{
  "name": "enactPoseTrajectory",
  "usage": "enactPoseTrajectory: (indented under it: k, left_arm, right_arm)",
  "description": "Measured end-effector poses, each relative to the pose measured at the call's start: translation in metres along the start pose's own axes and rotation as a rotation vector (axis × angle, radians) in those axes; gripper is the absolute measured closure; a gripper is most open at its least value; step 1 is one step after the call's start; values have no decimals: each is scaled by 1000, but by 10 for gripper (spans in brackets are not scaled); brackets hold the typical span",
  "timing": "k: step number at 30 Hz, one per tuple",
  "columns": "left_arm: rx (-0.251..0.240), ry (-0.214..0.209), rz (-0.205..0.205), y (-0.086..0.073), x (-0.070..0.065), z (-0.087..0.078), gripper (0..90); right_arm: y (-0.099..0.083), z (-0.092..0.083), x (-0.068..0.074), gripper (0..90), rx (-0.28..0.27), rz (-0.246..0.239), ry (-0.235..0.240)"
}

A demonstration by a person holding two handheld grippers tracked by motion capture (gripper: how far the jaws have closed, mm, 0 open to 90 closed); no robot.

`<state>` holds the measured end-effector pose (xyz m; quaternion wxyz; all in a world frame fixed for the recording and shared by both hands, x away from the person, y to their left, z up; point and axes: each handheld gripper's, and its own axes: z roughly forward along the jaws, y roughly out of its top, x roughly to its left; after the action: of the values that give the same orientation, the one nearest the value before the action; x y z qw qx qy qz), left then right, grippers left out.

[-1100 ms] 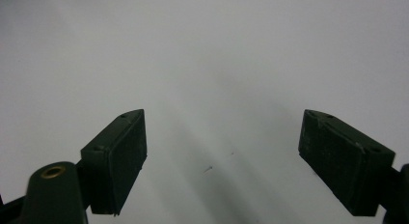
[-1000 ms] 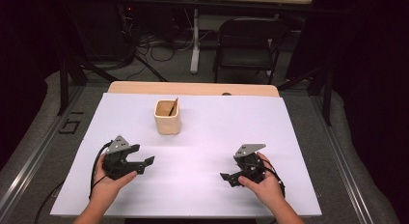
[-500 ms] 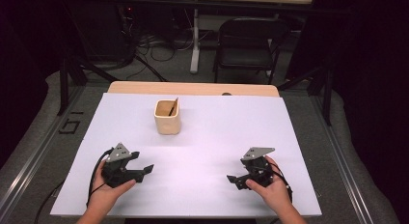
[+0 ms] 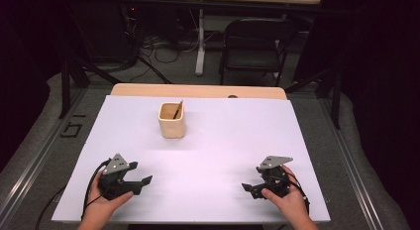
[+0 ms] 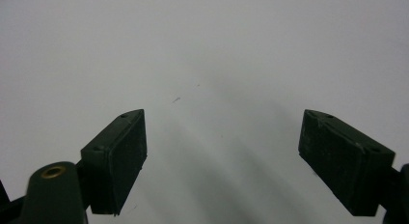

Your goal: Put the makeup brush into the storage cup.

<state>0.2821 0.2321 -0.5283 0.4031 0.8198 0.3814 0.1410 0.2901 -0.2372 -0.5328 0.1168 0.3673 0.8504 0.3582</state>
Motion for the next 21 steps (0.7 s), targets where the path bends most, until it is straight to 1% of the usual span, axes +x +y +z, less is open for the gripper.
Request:
enactPoseTrajectory:
  k: [2, 4, 5, 7, 14, 16, 19, 21]
  left_arm:
    - [3, 11, 9, -2, 1, -1, 246]
    - [4, 15, 9, -3, 3, -3, 246]
    - [-2, 19, 1, -5, 4, -4, 246]
    - [1, 21, -7, -7, 6, -4, 246]
    - [21, 30, -13, -10, 12, -2, 246]
    - [26, 30, -16, -11, 13, -2, 247]
    - [24, 33, -25, -12, 15, -1, 246]
    - [28, 39, -24, -12, 16, -1, 247]
  right_arm:
    - [-1, 0, 0, 172, -1, 1, 2]
    - [-3, -1, 0, 171, -2, 2, 0]
    - [-3, -1, -1, 171, -2, 1, 0]
    - [-5, -2, -1, 172, -3, -1, -7]
    - [-6, 0, -4, 172, -12, 2, -10]
    - [-6, 0, -5, 172, -15, 10, -5]
    - [-7, 1, -6, 172, -12, 10, -7]
    - [-7, 1, -6, 172, -13, 10, -6]
